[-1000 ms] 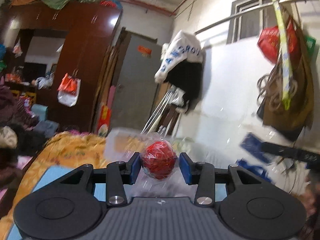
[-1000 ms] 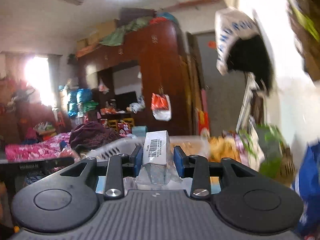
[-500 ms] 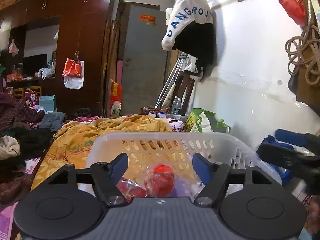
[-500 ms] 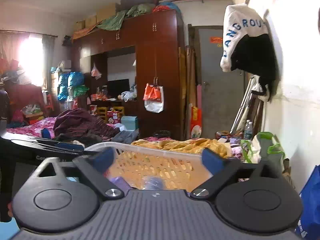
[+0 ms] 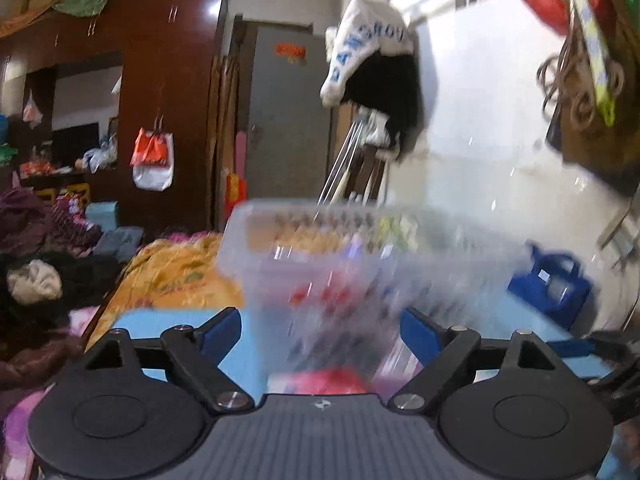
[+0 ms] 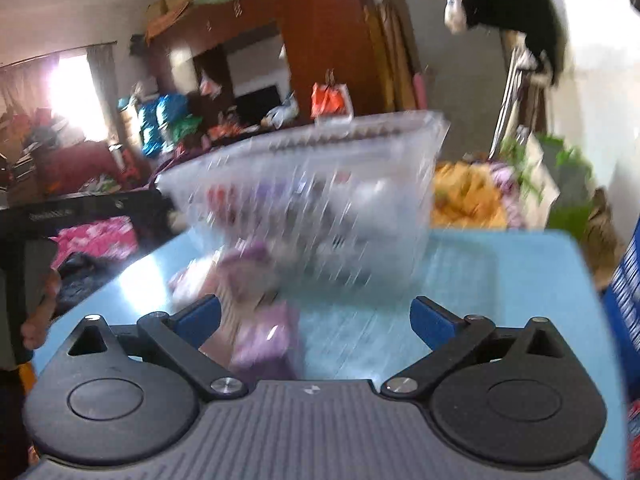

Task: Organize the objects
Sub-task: 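Grasp pink soap pack with left tool while right tool grasps purple wrapped box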

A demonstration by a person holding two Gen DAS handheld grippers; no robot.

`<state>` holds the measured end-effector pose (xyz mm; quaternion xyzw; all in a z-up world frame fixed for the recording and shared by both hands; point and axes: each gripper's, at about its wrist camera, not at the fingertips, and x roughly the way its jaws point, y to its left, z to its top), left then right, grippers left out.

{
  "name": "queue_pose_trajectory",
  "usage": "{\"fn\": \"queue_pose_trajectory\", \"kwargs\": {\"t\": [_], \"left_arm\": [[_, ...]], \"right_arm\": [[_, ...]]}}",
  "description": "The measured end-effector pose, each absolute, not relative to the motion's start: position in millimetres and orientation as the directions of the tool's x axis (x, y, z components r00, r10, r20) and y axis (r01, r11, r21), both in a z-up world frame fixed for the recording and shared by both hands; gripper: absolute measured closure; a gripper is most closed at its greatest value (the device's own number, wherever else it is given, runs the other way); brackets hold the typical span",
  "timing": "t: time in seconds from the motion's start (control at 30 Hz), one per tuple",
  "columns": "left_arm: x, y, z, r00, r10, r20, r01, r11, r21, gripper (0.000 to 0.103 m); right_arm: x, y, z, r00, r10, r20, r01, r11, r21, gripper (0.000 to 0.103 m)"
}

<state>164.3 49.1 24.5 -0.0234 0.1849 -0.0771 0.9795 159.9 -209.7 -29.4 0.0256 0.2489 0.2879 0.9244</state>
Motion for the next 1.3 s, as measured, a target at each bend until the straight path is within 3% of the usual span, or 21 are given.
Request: {"fn": "queue_pose_trajectory", "kwargs": {"t": [0.13,0.27,0.4,0.47,0.5,0.53,0.57,0.97,1.17,1.3], "left_arm": [[173,56,3,0.894,-0.145,-0.425,0.121,0.989,-0.082,0.014],[183,64,-11,0.858,-0.166,-0.486,0.115,0.984,-0.134,0.014],[186,60,-16,0.844,-0.160,-0.512,0.117,0.986,-0.115,0.014],[188,54,-20,0.840,-0.145,-0.523,0.107,0.989,-0.102,0.014],[191,52,-21,0.834,-0.133,-0.536,0.099,0.991,-0.091,0.014],[193,51,-23,0.830,-0.130,-0.542,0.098,0.991,-0.089,0.014],[195,51,-24,0.828,-0.135,-0.545,0.098,0.990,-0.096,0.014],[202,42,-25,0.816,-0.144,-0.560,0.106,0.989,-0.099,0.009],[191,46,-23,0.835,-0.142,-0.531,0.104,0.989,-0.101,0.020],[195,41,-23,0.824,-0.143,-0.548,0.114,0.990,-0.087,0.015]], "right_arm": [[160,-208,-24,0.700,0.559,-0.444,-0.537,0.822,0.189,0.005],[161,-196,-28,0.666,0.557,-0.496,-0.570,0.809,0.144,0.025],[156,-180,-30,0.677,0.522,-0.519,-0.574,0.816,0.073,0.026],[157,-177,-32,0.687,0.508,-0.518,-0.571,0.820,0.047,0.031],[157,-177,-31,0.685,0.512,-0.518,-0.573,0.818,0.052,0.036],[157,-178,-32,0.686,0.512,-0.517,-0.571,0.819,0.054,0.054],[158,-179,-32,0.685,0.507,-0.522,-0.565,0.823,0.058,0.060],[160,-174,-35,0.669,0.491,-0.557,-0.563,0.825,0.050,0.060],[151,-185,-27,0.728,0.492,-0.478,-0.535,0.843,0.054,0.061],[155,-194,-26,0.726,0.510,-0.462,-0.526,0.844,0.105,0.061]]}}
